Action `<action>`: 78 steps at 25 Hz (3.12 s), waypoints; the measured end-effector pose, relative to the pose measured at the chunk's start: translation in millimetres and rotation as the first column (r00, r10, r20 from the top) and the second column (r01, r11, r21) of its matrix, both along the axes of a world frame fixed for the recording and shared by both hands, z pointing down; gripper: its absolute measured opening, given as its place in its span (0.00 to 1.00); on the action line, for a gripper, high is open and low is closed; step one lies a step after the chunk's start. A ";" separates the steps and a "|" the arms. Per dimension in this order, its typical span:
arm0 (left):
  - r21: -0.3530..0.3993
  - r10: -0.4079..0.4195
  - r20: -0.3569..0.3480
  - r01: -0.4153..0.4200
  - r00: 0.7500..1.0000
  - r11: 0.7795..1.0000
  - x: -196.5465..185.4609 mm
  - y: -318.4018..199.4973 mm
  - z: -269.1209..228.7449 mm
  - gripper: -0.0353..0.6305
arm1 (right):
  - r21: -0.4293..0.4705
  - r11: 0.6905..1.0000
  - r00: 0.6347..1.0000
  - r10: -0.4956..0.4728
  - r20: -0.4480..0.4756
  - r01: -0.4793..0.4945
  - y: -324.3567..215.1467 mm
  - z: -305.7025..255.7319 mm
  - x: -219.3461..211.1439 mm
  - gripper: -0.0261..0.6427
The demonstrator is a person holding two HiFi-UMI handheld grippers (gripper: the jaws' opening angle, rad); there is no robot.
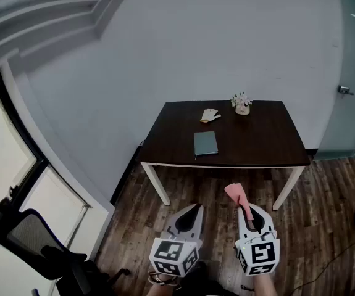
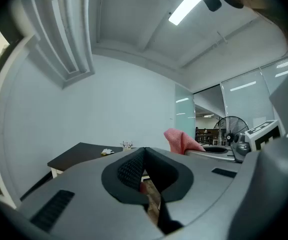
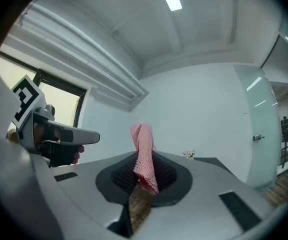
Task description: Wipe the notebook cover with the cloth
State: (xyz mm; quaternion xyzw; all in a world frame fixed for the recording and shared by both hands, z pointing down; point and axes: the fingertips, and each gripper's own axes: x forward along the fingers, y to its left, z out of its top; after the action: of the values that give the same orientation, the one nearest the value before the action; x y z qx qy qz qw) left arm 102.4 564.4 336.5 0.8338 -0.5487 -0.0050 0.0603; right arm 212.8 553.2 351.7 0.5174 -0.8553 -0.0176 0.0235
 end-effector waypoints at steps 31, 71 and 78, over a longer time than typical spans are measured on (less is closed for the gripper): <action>-0.004 0.040 -0.022 -0.040 0.999 0.999 -59.2 -176.1 11.2 0.08 | -0.006 0.999 0.999 0.052 -0.010 -0.052 -170.0 17.3 -60.2 0.10; -0.045 0.107 -0.057 -0.110 0.993 0.993 -145.1 -388.3 33.2 0.08 | -0.010 0.998 0.996 0.063 -0.067 -0.064 -384.7 26.1 -167.0 0.10; -0.061 0.095 -0.050 -0.098 0.994 0.993 -144.5 -441.3 40.5 0.08 | -0.026 0.999 0.998 0.044 -0.053 -0.046 -440.4 32.5 -167.6 0.11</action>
State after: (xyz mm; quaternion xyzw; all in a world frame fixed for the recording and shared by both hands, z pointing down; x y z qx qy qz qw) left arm -42.1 123.1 376.9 0.8567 -0.5060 -0.0045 0.0997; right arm 45.2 112.8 384.2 0.5355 -0.8426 -0.0191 0.0534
